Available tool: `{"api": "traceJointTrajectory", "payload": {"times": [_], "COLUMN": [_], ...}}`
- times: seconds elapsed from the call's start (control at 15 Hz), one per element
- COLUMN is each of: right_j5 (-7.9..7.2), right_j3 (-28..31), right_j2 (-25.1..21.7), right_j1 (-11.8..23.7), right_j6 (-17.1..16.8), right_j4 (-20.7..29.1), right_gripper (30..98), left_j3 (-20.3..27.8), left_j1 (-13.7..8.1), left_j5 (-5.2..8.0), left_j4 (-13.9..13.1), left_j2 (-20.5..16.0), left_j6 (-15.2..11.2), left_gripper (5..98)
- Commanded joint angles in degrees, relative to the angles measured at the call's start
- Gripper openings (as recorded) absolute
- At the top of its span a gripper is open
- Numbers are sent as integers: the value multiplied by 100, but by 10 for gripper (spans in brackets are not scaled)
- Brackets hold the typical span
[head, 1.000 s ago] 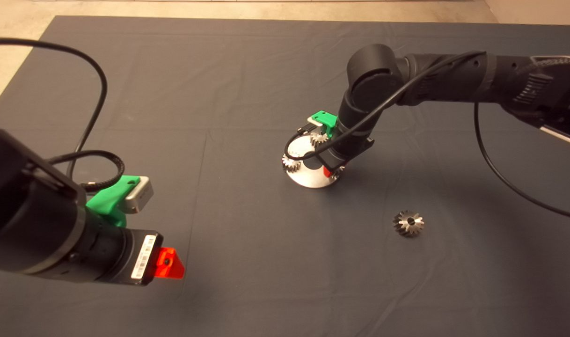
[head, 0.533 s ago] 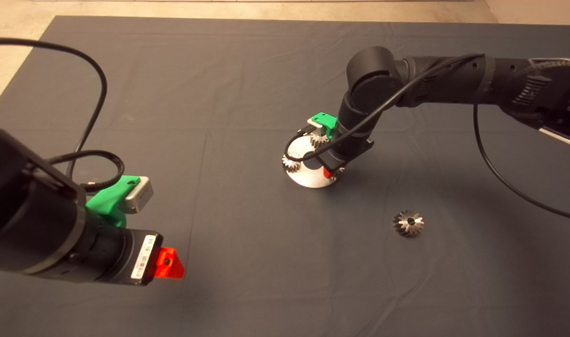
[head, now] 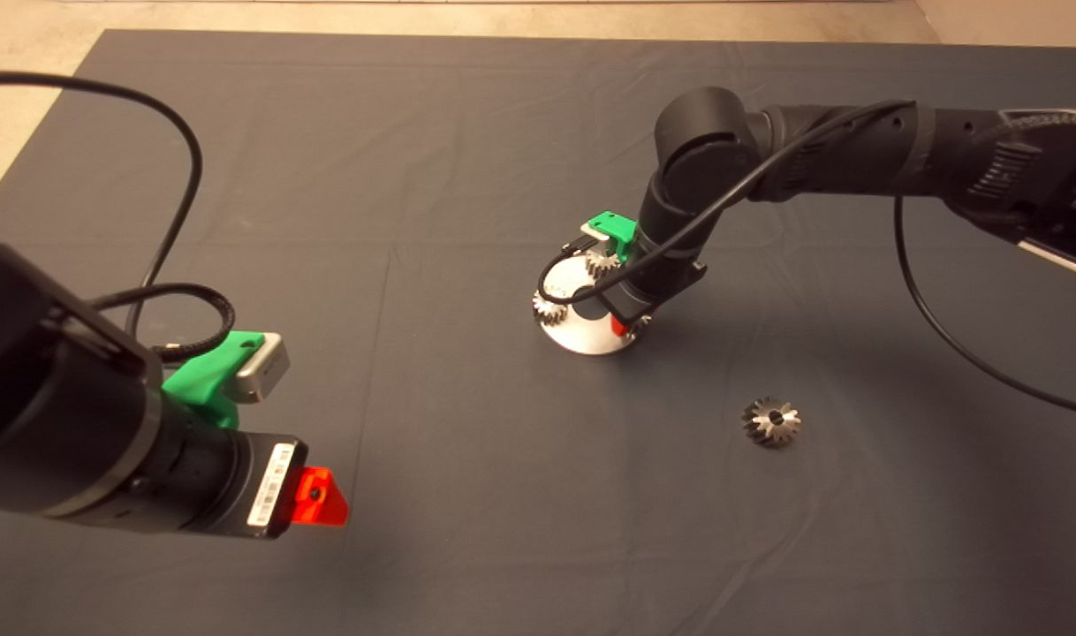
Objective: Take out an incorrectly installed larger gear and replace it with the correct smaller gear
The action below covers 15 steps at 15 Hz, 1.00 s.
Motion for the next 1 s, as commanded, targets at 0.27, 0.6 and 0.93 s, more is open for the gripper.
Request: {"api": "traceJointTrajectory", "payload": {"times": [0.27, 0.6, 0.93], "right_j5": [-399, -399, -416], "right_j3": [23, 23, 24], "right_j2": [56, 56, 56], "right_j1": [231, 213, 205], "right_j6": [0, 0, 0], "right_j4": [162, 162, 154], "right_gripper": [396, 395, 395], "left_j3": [66, 66, 73], "left_j1": [-50, -50, -50], "left_j5": [450, 448, 441], "left_j4": [-100, -100, -100], "left_j2": [-23, -15, -15], "left_j6": [4, 4, 4], "left_gripper": [982, 982, 982]}}
